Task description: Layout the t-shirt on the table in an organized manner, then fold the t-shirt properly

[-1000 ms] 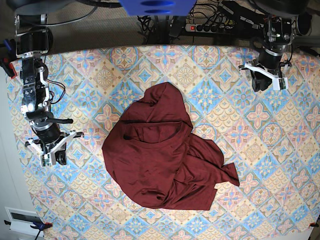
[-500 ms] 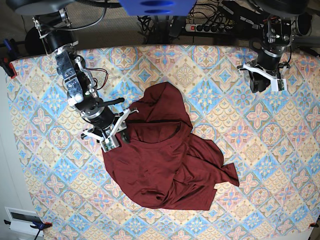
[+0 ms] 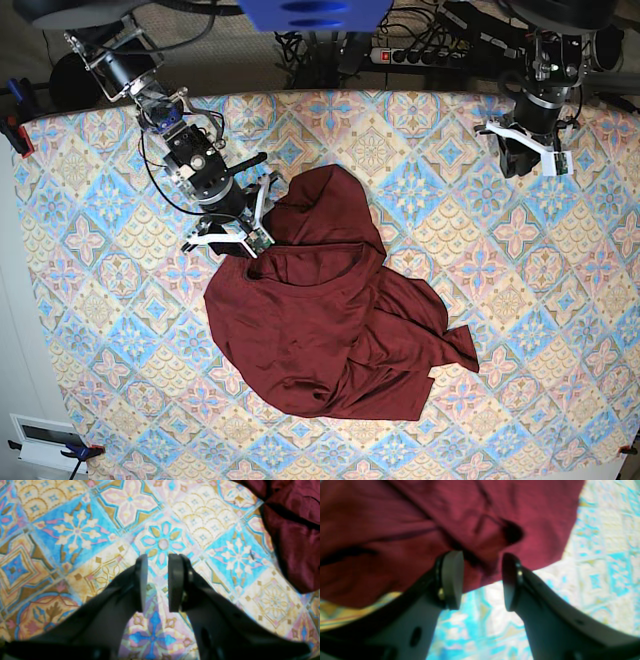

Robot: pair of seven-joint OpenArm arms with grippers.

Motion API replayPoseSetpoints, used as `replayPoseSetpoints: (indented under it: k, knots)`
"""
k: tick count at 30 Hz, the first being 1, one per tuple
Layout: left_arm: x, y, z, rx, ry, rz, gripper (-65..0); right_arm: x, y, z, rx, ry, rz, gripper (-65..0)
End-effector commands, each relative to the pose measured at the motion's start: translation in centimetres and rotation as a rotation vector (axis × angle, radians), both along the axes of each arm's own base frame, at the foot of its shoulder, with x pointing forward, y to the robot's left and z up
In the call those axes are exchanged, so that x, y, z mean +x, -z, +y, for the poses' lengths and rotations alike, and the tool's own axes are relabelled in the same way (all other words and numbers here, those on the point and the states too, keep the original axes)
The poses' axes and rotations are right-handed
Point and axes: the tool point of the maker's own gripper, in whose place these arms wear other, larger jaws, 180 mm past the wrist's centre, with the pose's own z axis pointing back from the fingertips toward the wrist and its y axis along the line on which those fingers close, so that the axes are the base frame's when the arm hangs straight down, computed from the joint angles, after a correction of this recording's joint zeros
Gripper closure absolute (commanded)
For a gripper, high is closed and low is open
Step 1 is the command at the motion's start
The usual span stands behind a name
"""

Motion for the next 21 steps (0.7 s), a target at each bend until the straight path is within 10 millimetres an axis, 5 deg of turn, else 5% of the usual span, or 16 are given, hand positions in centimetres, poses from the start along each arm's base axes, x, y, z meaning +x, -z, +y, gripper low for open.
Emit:
replayPoseSetpoints:
  k: [1, 6, 13, 21]
  knots:
    - [0.5, -1.0, 0.1, 0.014, 0.009, -0.038, -14.4, 0.8, -1.1, 0.1, 0.015, -0.004, -0.041, -25.1]
    - [0.5, -1.0, 0.1, 0.012, 0.01, -0.035, -14.4, 0.9, -0.2, -0.5, -0.001, 0.008, -0.022, -26.0]
    - [0.5, -1.0, 0.1, 0.012, 0.01, -0.035, -14.4, 0.3, 3.4, -2.7, -0.052, 0.045, 0.057, -26.0]
    - [0.5, -1.0, 0.0, 0.011, 0.009, -0.035, -14.4, 0.7, 3.2, -2.8, -0.039, 0.042, 0.034, -25.9]
